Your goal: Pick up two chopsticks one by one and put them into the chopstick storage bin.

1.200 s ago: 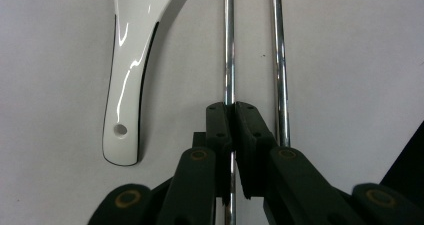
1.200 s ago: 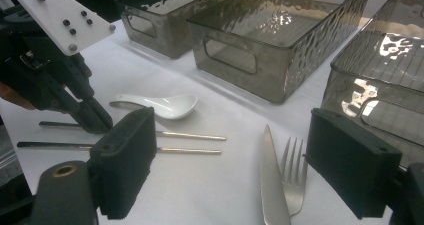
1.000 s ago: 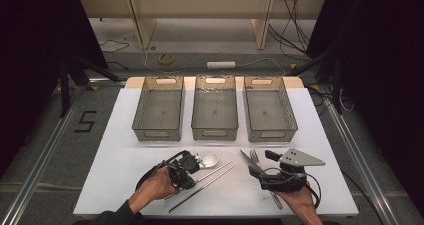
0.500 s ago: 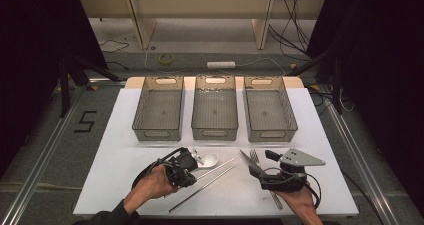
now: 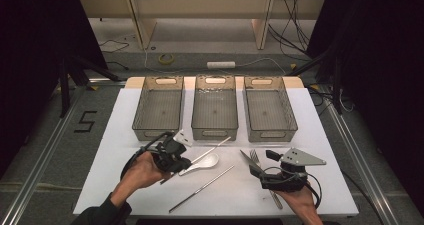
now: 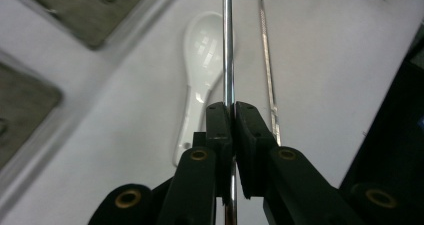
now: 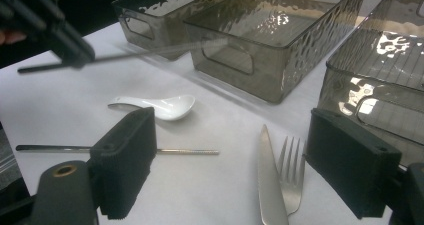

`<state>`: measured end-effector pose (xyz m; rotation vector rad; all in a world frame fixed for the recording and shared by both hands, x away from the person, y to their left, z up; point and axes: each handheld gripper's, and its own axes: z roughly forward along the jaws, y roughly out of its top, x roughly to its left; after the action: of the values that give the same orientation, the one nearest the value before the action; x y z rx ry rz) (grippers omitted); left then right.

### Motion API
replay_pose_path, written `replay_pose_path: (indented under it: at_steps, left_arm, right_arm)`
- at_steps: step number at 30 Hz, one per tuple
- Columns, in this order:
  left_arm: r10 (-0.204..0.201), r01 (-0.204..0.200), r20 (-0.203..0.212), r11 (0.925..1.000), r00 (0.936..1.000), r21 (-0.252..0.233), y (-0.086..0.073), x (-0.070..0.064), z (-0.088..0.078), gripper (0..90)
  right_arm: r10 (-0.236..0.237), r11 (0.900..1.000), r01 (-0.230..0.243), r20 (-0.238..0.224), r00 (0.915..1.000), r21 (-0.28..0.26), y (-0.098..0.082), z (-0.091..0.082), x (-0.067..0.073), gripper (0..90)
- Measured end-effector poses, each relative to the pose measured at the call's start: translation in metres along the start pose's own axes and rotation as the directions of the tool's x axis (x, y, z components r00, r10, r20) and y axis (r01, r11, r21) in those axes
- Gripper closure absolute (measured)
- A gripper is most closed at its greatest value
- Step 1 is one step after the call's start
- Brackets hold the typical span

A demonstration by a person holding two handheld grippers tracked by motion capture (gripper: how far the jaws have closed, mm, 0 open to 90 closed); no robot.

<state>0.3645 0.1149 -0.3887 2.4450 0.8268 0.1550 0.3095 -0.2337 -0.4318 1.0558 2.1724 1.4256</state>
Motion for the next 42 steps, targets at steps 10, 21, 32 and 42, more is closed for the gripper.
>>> replay_pose_path:
  at_steps: [10, 21, 32, 42]
  left_arm:
    - [-0.104, 0.096, -0.075, 0.9899, 0.9917, -0.104, 0.006, 0.041, -0.020, 85.0]
    - [-0.238, 0.202, -0.158, 0.9554, 0.9583, -0.216, 0.005, 0.090, -0.035, 84.9]
    - [-0.301, 0.247, -0.209, 0.9365, 0.9304, -0.249, 0.011, 0.121, -0.038, 84.9]
    - [-0.358, 0.301, -0.225, 0.9197, 0.9062, -0.252, 0.018, 0.151, -0.033, 84.9]
  right_arm:
    - [0.001, 1.000, -0.001, -0.002, 1.0000, -0.003, 0.000, 0.001, -0.001, 21.1]
    - [-0.004, 1.000, 0.004, -0.002, 1.0000, -0.007, 0.000, 0.000, 0.000, 21.1]
    - [-0.002, 1.000, 0.002, -0.005, 1.0000, -0.006, 0.000, 0.000, 0.000, 21.1]
    - [0.005, 1.000, -0.005, -0.006, 1.0000, -0.005, -0.001, 0.001, -0.002, 21.1]
